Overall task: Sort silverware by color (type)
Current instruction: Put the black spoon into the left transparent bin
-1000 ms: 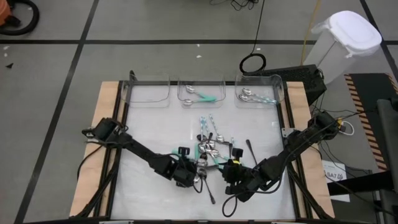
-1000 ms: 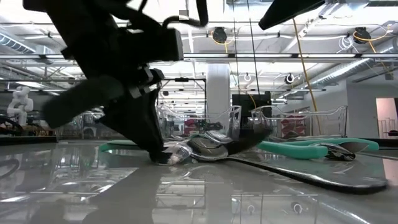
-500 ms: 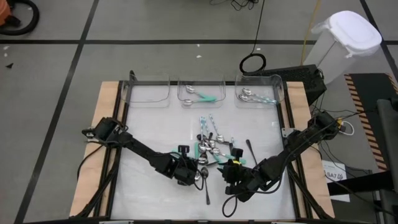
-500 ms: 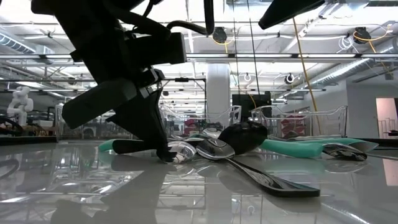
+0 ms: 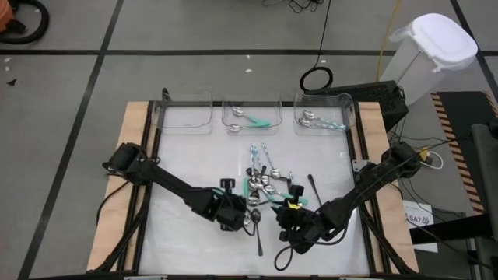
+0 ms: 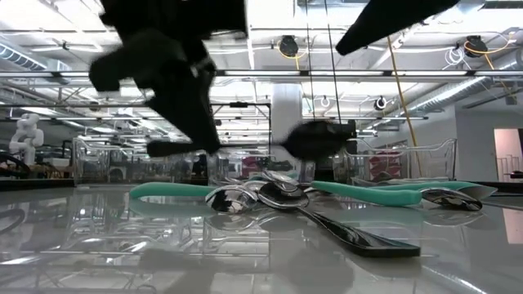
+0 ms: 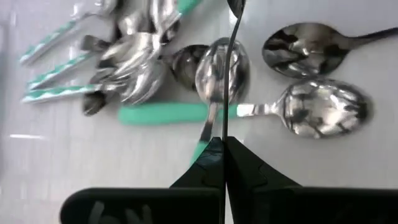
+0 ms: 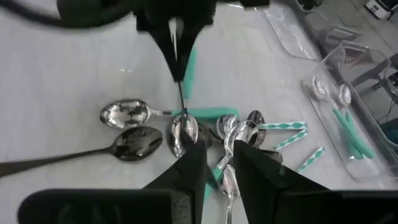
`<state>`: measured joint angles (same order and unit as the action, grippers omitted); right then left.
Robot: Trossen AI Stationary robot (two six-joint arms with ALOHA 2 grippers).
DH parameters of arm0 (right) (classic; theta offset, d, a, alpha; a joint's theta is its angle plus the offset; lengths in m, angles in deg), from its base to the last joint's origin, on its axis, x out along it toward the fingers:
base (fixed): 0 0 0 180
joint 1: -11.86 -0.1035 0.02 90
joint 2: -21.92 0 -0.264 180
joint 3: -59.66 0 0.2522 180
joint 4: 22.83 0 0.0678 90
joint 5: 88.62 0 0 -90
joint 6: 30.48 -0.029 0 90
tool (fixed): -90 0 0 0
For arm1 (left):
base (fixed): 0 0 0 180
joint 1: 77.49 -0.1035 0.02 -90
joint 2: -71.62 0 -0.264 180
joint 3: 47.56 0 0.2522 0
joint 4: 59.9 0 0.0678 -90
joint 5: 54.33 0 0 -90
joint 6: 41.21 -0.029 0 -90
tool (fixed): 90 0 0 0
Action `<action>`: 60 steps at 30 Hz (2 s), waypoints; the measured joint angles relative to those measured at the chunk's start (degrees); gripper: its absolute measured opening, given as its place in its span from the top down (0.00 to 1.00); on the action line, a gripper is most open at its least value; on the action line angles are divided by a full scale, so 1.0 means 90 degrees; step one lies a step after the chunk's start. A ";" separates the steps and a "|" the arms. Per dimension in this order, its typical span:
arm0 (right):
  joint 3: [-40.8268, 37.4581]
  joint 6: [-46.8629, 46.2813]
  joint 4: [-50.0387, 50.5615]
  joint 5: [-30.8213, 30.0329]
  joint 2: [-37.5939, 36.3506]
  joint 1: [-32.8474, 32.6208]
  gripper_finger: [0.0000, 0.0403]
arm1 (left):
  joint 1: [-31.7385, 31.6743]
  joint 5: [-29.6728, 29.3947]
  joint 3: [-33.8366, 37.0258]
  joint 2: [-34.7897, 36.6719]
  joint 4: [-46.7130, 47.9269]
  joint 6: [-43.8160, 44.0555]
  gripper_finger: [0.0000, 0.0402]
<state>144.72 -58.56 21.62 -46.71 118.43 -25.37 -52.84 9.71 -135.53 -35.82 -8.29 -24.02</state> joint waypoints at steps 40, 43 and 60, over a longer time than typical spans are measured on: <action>0.0009 0.1272 -0.4507 0.0993 0.2168 0.0673 0.81 | 0.0812 -0.1998 0.2287 0.2031 -0.2511 0.0681 1.00; 0.0006 0.1242 -0.4639 0.1234 0.2078 0.0661 0.81 | 0.0695 -0.1776 0.2706 0.2041 -0.3613 0.0427 1.00; 0.0001 0.1448 -0.4995 0.0319 0.1665 0.0379 0.81 | 0.0954 -0.1494 0.3144 0.2039 -0.7122 -0.1393 1.00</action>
<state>144.73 -45.53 -23.33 -43.84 133.41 -21.96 -44.26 -3.74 -107.23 -17.47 -72.39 -36.56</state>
